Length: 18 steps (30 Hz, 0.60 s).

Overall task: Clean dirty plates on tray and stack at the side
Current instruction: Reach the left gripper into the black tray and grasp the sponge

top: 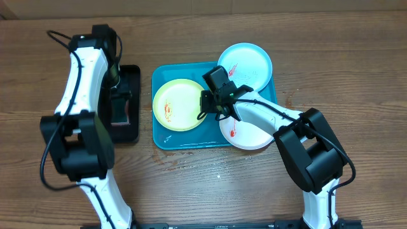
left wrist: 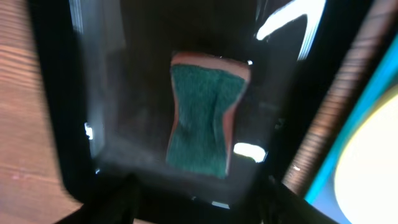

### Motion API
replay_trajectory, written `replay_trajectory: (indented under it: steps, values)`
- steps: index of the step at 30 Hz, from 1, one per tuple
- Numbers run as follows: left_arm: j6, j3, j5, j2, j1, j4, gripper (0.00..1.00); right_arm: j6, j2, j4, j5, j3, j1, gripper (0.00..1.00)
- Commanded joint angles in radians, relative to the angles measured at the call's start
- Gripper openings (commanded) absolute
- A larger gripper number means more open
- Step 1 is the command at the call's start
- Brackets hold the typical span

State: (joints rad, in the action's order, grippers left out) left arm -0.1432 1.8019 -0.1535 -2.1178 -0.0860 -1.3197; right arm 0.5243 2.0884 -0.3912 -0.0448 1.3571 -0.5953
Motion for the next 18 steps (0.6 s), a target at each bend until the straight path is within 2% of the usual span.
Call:
replay_trajectory:
  steps: [1,5,11,18]
  values:
    - [0.055,-0.008,0.016,-0.070,-0.024,-0.002,0.56,0.003,0.012,-0.022,0.003,0.006,-0.004,0.04]
    - [0.058,-0.009,0.017,-0.109,-0.046,-0.002,0.48,0.003,0.012,-0.026,0.011,0.006,-0.004,0.04]
    - [0.079,-0.009,0.081,-0.116,-0.061,0.016,0.42,0.003,0.012,-0.026,0.022,0.006,-0.004,0.04]
    - [0.092,-0.046,0.106,-0.119,-0.042,0.043,0.31,0.003,0.012,-0.026,0.022,0.006,-0.004,0.04]
